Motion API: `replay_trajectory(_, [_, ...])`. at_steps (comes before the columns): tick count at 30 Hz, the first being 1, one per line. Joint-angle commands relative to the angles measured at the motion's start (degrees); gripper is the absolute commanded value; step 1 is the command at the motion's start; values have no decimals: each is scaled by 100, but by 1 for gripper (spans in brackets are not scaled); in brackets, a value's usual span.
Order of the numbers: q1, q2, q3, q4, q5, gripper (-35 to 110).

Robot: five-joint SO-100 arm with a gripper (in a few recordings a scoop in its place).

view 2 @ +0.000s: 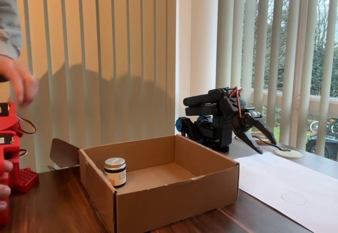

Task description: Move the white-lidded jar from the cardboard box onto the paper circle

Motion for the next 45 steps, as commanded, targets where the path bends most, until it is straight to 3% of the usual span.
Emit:
replay_trajectory(1, [202,360,-88,-431,-571,29])
replay_trajectory(6, [404,360,-615,-457,-1134,30])
replay_trajectory(16, [624,-26,-2795,642,-2030,32])
replay_trajectory(28, [1257,-4087,-7330,1811,-2136,33])
replay_trajectory(34, [2531,-5528,-8314,1731,-3533,33])
replay_trajectory(45, [5186,-7594,-8956,422,-6891,35])
